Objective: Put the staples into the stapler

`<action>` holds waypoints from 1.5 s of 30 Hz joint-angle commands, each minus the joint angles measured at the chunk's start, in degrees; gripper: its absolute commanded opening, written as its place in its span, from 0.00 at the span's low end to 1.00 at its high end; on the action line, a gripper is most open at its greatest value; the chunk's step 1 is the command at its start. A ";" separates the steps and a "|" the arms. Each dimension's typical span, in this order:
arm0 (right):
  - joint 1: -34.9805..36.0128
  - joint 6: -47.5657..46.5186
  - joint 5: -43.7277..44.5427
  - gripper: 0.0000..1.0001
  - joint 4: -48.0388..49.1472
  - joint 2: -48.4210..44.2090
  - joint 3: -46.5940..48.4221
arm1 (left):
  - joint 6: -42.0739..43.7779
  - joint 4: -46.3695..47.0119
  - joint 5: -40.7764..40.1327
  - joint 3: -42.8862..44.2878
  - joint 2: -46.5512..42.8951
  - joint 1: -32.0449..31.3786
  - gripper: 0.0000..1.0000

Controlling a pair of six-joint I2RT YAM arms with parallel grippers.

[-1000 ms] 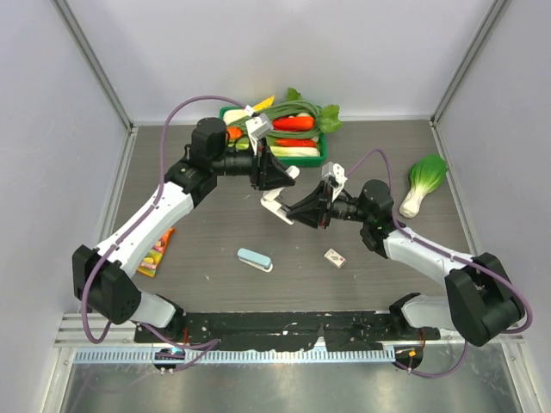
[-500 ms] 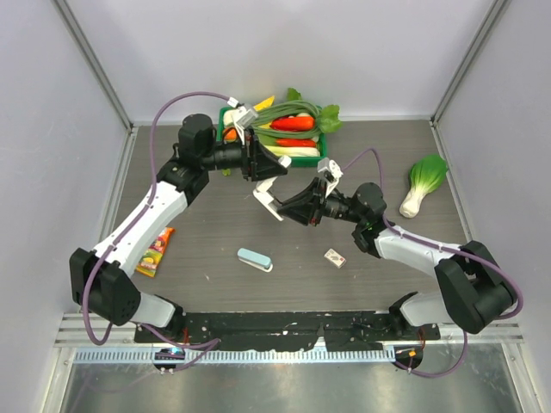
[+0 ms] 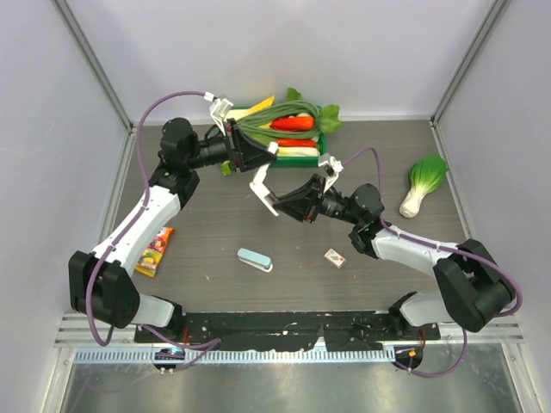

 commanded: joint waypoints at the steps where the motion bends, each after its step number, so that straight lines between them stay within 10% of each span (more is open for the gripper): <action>1: 1.31 2.59 -1.58 0.14 1.79 0.58 1.31 | -1.47 11.55 -5.26 0.44 -1.92 2.10 0.00; 17: -4.75 -8.31 -15.64 0.56 -9.29 -8.48 5.62 | 17.16 0.38 9.15 -4.13 -0.08 -3.43 0.00; 45: -1.59 -10.24 -14.07 0.64 -6.47 -2.41 3.78 | 3.72 14.97 13.20 -5.18 2.74 -6.95 0.00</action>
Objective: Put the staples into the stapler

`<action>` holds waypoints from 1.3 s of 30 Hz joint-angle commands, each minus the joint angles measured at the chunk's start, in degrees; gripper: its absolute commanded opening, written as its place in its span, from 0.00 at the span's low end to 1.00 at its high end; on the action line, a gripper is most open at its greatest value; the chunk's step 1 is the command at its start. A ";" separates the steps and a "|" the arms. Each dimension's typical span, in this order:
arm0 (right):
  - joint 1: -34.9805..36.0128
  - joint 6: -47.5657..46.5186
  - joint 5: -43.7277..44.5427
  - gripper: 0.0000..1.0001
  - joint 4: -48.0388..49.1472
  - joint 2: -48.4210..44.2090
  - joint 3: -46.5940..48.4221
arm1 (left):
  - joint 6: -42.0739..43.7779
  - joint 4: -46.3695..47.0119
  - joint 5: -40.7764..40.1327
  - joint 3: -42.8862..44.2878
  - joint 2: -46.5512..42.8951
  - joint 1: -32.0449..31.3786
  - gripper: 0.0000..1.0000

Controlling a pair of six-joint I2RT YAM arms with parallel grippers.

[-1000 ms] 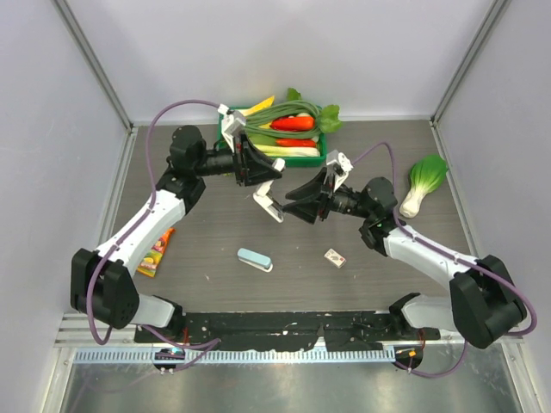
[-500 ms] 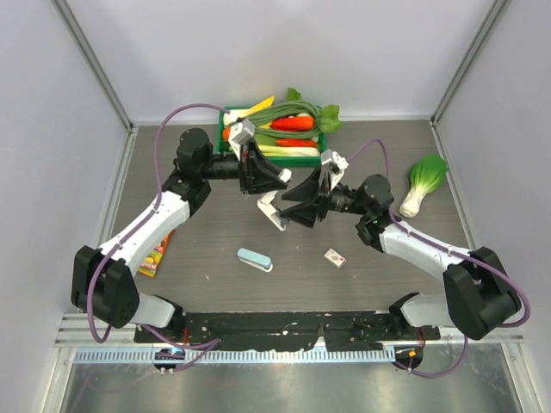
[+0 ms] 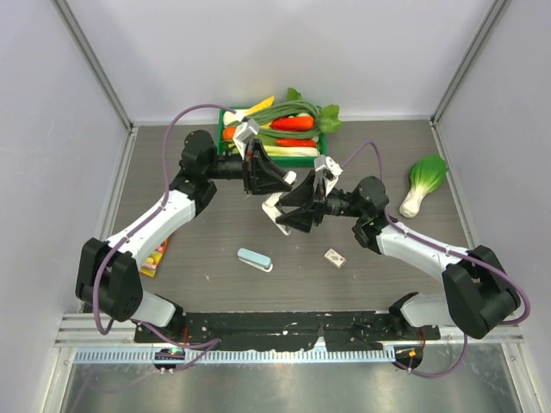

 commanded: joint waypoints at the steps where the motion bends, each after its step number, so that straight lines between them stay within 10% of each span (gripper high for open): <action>1: 0.84 -4.30 0.29 0.63 -0.68 0.19 0.17 | -2.05 5.57 0.89 -0.05 -0.30 -0.22 0.00; 22: 0.93 -5.35 3.20 0.20 -0.25 0.02 -0.18 | -3.37 7.77 0.19 -1.01 0.49 -0.30 0.01; 27: 0.93 -5.35 3.37 0.01 0.02 -0.43 -0.53 | -2.85 6.90 -0.51 -0.75 0.58 -0.22 0.20; 34: 0.75 -5.97 4.07 0.01 -0.95 -1.30 -0.53 | -0.48 3.39 -1.57 -0.57 0.05 0.13 0.65; 39: 0.40 -6.93 4.95 0.01 -4.10 -2.71 -0.01 | 0.49 1.97 -2.97 -0.66 -0.91 0.84 0.79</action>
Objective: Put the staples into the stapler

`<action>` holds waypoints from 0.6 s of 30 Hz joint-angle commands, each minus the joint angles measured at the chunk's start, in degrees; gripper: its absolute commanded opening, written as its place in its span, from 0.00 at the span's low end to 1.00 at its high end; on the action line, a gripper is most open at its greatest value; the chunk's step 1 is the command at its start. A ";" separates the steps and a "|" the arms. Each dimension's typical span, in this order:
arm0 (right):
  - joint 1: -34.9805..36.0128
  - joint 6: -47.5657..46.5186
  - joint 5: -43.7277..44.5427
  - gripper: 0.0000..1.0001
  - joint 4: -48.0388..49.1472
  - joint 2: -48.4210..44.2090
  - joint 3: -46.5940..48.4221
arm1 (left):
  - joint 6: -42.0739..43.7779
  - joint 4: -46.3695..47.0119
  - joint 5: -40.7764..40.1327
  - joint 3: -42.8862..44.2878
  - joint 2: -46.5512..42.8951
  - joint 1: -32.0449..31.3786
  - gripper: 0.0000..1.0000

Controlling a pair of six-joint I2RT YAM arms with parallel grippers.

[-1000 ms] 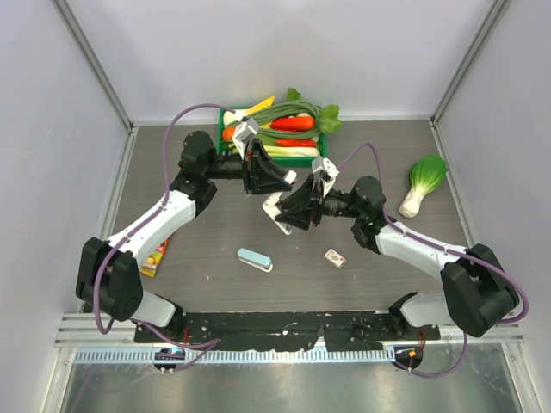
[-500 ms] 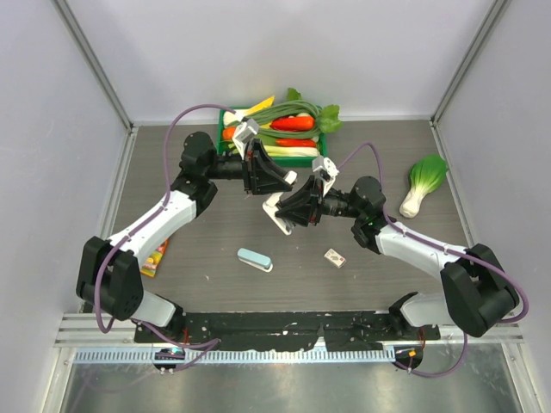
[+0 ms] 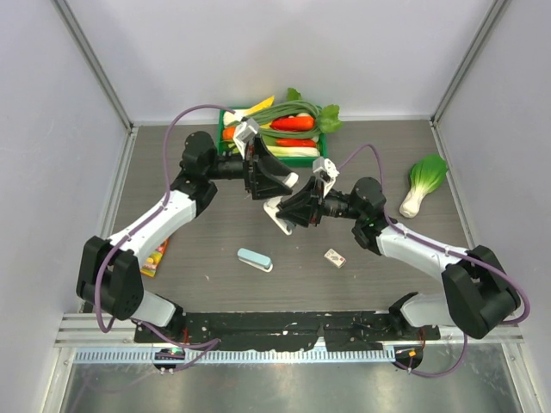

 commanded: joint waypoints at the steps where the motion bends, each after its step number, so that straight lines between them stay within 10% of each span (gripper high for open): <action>1: -0.15 -2.21 1.98 0.01 -0.90 -3.26 0.89 | 1.96 -0.83 -1.82 0.28 -1.68 0.97 0.85; 3: -0.24 -4.15 3.30 0.01 -5.46 -3.78 1.85 | 2.66 -1.96 -2.69 0.54 -2.20 1.85 0.99; 18: 1.26 -11.71 30.69 0.01 -30.25 -2.47 4.23 | 31.88 -39.56 -23.77 4.67 -14.68 14.06 1.00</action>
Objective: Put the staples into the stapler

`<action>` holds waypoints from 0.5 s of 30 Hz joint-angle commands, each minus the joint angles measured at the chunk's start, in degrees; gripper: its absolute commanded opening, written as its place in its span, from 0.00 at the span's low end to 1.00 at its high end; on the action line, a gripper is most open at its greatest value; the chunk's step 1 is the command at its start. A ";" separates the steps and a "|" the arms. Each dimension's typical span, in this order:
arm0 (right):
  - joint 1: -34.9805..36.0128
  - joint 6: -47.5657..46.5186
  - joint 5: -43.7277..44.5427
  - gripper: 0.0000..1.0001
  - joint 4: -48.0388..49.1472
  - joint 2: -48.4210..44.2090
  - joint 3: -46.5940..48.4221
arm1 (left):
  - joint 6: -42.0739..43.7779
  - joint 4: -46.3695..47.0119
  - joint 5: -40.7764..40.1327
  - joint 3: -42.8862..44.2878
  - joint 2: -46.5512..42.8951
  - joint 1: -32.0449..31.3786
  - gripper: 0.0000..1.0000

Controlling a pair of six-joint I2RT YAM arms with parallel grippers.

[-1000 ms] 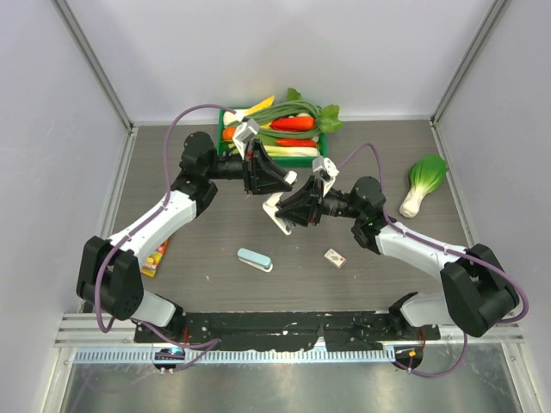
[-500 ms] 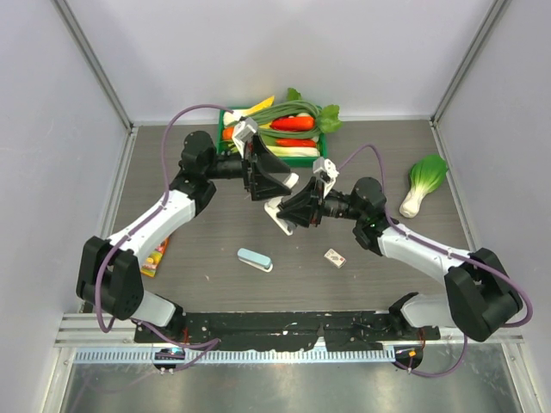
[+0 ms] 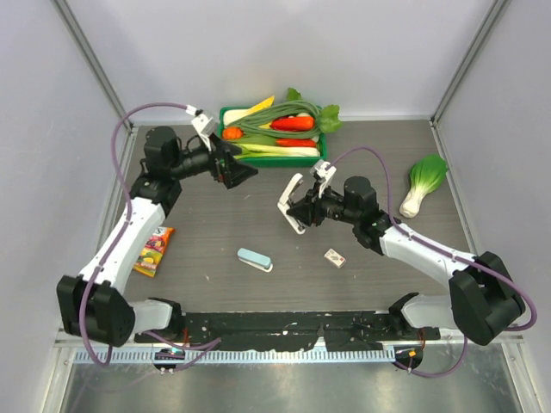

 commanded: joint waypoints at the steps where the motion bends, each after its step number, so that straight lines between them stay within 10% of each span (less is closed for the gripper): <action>1: 1.48 -0.41 13.95 0.01 -5.27 0.85 2.57 | 16.12 -21.07 -15.87 3.99 -6.18 2.44 1.00; 15: 6.22 9.43 37.52 0.01 -10.99 12.45 5.73 | 28.53 -44.24 -42.48 -3.65 -25.77 3.41 1.00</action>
